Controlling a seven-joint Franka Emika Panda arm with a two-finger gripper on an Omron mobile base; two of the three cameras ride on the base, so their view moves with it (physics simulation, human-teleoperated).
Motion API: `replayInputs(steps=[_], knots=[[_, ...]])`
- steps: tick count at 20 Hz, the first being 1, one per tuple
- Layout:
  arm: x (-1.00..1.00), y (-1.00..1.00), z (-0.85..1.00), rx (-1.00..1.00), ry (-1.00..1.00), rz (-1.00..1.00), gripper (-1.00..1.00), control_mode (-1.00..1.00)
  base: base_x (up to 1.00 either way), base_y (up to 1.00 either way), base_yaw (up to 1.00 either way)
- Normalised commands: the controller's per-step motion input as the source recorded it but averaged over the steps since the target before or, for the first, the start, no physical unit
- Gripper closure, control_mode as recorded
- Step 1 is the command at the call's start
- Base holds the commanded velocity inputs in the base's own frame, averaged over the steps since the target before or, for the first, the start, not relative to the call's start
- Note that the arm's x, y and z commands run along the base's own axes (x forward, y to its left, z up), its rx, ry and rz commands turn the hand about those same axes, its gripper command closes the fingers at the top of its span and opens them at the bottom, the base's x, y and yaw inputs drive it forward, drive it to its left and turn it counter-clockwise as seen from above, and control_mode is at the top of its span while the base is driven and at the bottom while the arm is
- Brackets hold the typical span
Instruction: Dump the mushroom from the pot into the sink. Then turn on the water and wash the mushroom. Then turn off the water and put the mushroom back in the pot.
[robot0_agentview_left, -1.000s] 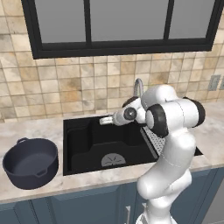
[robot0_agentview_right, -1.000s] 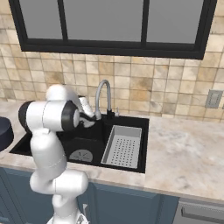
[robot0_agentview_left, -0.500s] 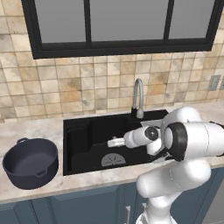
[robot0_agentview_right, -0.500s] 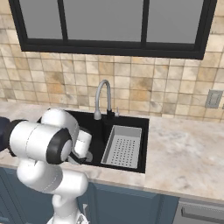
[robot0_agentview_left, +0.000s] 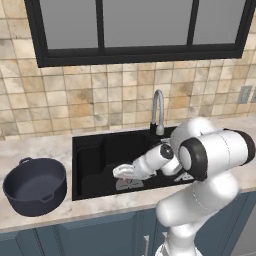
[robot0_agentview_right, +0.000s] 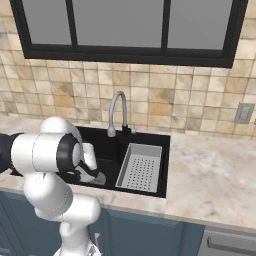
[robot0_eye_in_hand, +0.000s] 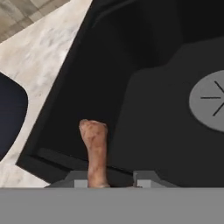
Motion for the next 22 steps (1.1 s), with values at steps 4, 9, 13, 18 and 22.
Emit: replayInputs(steps=[4, 9, 13, 18, 22], knots=[[0.0, 0.66, 1.0, 0.0, 0.37, 0.12, 1.0, -1.0, 0.0, 0.0, 0.0], [0.0, 0.43, 1.0, 0.0, 0.22, 0.14, 1.0, -1.0, 0.0, 0.0, 0.0], [0.0, 0.25, 1.0, 0.0, 0.06, 0.14, 1.0, -1.0, 0.0, 0.0, 0.0], [0.0, 0.25, 1.0, 0.0, 0.0, 0.12, 1.0, -1.0, 0.0, 0.0, 0.0], [0.0, 0.19, 1.0, 0.0, 0.01, 0.13, 1.0, -1.0, 0.0, 0.0, 0.0]])
